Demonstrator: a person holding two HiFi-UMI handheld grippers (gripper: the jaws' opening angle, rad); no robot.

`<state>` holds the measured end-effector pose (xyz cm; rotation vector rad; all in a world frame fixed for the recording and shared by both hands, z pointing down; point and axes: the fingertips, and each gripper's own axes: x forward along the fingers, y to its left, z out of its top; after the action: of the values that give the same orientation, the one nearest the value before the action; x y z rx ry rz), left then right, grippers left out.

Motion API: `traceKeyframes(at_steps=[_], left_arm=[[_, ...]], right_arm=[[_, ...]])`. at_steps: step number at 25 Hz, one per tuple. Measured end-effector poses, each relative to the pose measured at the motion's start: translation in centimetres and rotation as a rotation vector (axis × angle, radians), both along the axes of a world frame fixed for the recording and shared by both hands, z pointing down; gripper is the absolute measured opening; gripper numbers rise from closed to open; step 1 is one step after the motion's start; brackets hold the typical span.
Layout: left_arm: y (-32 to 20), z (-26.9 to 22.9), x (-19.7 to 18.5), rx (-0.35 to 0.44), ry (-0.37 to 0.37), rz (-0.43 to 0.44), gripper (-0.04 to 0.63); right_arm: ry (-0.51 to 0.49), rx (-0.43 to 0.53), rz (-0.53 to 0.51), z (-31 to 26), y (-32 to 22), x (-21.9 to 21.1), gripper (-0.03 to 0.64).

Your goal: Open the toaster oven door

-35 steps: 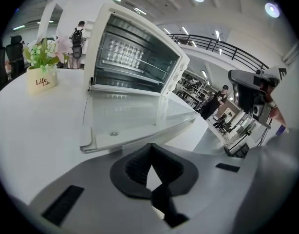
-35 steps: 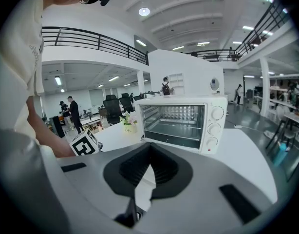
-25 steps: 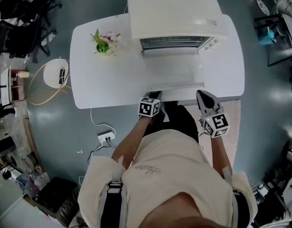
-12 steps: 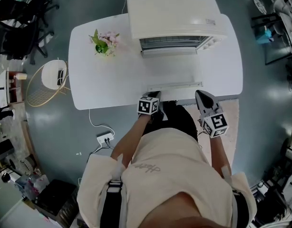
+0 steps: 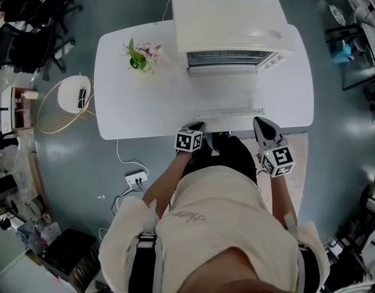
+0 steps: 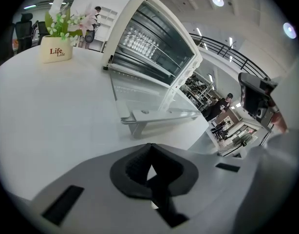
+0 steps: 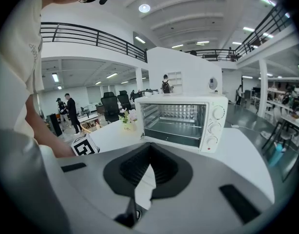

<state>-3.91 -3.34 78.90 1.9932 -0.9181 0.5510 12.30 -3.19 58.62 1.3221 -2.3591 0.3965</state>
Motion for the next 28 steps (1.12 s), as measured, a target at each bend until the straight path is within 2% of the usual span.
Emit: traceKeyframes(at_steps=[8, 16, 21, 28], left_arm=[[0.7, -3.6, -1.1, 0.044, 0.008, -0.026, 0.018], [-2.3, -10.8, -1.4, 0.174, 0.016, -0.08, 0.018], [-5.1, -16.1, -1.2, 0.249, 0.076, -0.13, 0.02], [-8.5, -23.0, -0.5, 0.396, 0.106, -0.153, 0.019]], right_arm=[[-0.022, 0.013, -0.043, -1.0, -0.9, -0.9, 0.008], [-0.069, 0.057, -0.08, -2.8, -3.2, -0.7, 0.008], [-0.084, 0.097, -0.098, -4.5, -4.5, 0.1, 0.008], [-0.1, 0.162, -0.097, -7.6, -6.7, 1.4, 0.008]])
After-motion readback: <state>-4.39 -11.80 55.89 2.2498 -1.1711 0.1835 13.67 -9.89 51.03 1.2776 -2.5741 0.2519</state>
